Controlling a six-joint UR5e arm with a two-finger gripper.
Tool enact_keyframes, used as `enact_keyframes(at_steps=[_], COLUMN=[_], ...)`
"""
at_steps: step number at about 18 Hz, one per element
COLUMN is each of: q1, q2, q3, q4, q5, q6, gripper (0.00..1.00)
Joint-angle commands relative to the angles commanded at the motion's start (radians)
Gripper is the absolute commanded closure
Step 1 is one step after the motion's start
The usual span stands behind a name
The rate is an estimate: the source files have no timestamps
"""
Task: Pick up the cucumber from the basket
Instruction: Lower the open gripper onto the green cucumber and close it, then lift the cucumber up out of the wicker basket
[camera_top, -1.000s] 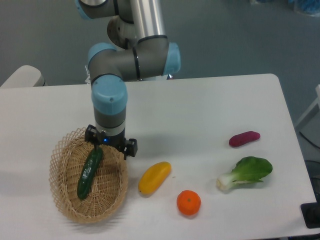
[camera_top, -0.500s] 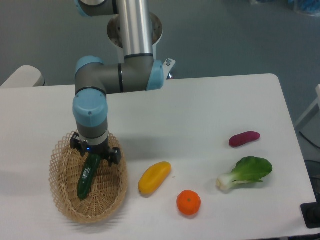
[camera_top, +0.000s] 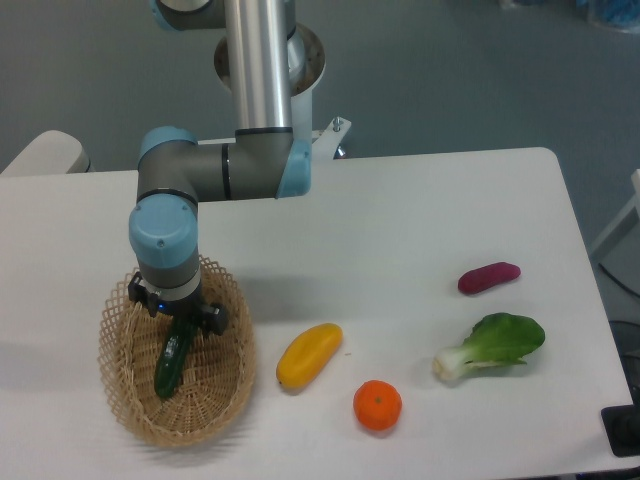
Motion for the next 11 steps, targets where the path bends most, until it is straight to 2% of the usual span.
enact_keyframes(at_steps=[2,4,7,11], q1=[-0.003,-0.003,-0.003,-0.003], q2=[-0.003,-0.002,-0.002,-0.002], q3=[0.002,0.002,0.002,0.003], q4=[0.000,-0.002,-0.003,-0.003], q5=[0.000,0.000,0.002,0.002], q6=[0.000,-0.002,-0.003,-0.002], gripper=[0.01,0.09,0.27,0.42])
